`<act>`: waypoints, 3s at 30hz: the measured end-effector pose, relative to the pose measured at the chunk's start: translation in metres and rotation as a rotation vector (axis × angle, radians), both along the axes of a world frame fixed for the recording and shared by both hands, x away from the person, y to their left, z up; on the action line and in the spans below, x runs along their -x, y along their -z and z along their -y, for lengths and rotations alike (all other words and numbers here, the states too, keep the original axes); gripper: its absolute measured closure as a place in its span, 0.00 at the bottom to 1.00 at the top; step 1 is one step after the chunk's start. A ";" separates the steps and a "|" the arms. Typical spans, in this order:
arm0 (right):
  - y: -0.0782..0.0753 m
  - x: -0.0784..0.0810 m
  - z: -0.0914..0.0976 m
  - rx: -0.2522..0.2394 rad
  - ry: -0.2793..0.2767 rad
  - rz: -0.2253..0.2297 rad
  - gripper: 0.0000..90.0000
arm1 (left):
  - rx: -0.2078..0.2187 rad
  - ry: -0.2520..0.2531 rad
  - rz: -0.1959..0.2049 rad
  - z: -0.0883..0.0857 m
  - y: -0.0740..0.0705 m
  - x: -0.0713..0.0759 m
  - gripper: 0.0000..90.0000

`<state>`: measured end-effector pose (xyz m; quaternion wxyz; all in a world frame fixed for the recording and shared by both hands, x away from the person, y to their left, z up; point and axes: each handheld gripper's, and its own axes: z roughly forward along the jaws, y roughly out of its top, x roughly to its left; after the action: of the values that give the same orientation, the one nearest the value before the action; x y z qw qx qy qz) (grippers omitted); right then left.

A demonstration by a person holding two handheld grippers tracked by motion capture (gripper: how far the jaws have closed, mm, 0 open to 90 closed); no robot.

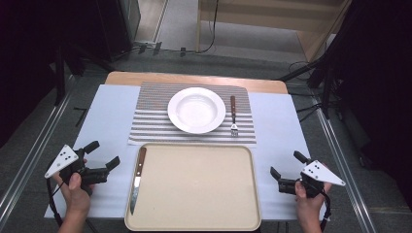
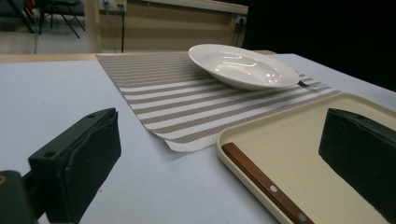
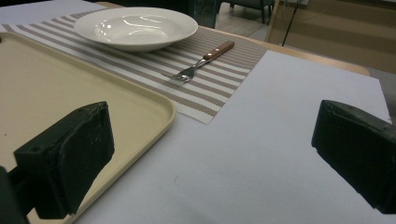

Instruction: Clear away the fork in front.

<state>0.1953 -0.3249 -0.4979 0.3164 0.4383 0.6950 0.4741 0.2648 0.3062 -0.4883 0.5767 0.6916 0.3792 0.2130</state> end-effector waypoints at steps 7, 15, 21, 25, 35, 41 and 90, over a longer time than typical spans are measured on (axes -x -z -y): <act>-0.012 -0.011 -0.003 -0.016 -0.004 0.003 0.00 | 0.011 -0.008 0.000 -0.001 0.001 -0.001 0.00; -0.015 -0.025 0.000 -0.017 0.003 -0.018 0.00 | -0.006 0.001 0.004 0.001 0.001 -0.001 0.00; -0.025 -0.040 -0.003 -0.019 0.010 -0.028 0.00 | 0.012 -0.004 0.000 -0.001 0.002 -0.001 0.00; -0.033 -0.050 -0.005 -0.022 0.004 -0.030 0.00 | 0.033 -0.013 -0.004 -0.003 0.002 -0.001 0.00; -0.046 -0.077 -0.011 -0.012 -0.007 -0.049 0.00 | 0.043 -0.009 -0.007 -0.004 0.002 -0.003 0.00; -0.050 -0.093 -0.020 -0.003 -0.019 -0.075 0.00 | 0.025 -0.003 -0.002 -0.002 0.002 -0.002 0.00; -0.032 -0.235 -0.074 -0.079 0.028 -0.505 0.37 | -0.024 0.005 0.001 0.003 0.001 0.000 0.00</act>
<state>0.4302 -0.2513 -0.4656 0.1219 0.5645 0.7267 0.3721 0.2650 0.3029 -0.4895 0.5690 0.6994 0.3743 0.2165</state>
